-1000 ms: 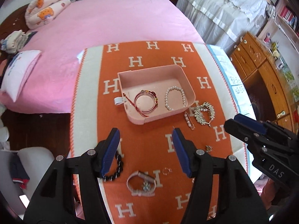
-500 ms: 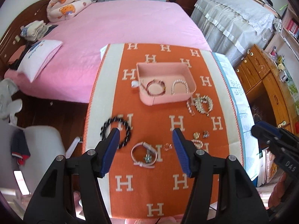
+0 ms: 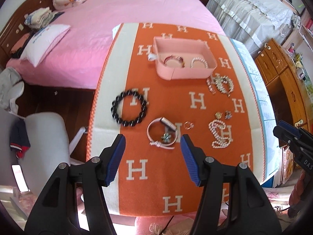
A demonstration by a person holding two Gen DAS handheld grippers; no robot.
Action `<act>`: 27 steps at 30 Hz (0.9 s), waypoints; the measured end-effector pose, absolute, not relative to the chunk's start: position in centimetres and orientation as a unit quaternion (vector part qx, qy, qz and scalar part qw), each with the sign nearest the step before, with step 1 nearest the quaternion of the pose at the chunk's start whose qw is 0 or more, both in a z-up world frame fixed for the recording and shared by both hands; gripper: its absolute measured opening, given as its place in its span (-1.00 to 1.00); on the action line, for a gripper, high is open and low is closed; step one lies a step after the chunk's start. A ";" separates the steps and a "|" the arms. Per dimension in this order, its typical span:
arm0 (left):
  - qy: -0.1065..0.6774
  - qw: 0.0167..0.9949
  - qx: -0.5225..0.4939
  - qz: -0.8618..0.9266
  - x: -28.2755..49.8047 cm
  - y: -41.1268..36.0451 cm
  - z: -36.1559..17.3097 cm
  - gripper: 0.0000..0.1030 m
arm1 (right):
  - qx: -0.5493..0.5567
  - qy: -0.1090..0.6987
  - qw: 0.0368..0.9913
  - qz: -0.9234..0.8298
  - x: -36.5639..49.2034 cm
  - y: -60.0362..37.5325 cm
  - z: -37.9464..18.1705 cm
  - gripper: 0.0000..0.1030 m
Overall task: Organize jewelry
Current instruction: 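Withdraw both open tools from the pink box toward the remaining jewelry, then grasp the white watch with the left tool while the right grasps the long pearl necklace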
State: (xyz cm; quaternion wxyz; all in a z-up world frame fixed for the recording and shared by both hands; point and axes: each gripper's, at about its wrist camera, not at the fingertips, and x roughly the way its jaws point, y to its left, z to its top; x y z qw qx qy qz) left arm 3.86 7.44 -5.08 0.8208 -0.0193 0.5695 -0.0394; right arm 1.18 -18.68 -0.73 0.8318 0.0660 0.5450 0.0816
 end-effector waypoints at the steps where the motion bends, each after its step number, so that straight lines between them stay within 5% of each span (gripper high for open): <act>1: 0.574 0.818 -0.024 -0.038 3.9 7.7 -5.7 0.08 | 0.061 0.548 0.830 0.083 1.3 -18.4 -1.3 -0.25; 6: 0.596 0.800 -0.055 -0.034 4.4 9.1 -9.3 0.08 | 0.030 0.558 0.823 0.104 1.5 -16.6 -4.6 -0.20; 8: 0.608 0.790 -0.069 -0.031 4.8 9.6 -11.1 0.08 | 0.012 0.563 0.819 0.109 1.7 -15.8 -6.5 0.10; 10: 0.619 0.781 -0.080 -0.027 5.2 10.0 -12.7 0.07 | -0.001 0.567 0.816 0.113 2.0 -15.2 -8.1 0.15; 22: 0.649 0.755 -0.090 -0.019 8.0 9.4 -18.5 0.08 | -0.089 0.609 0.778 0.125 5.5 -11.6 -17.0 0.14; 27: 0.661 0.744 -0.095 -0.006 9.1 9.2 -19.8 0.07 | -0.099 0.617 0.770 0.130 6.0 -10.9 -18.7 -0.15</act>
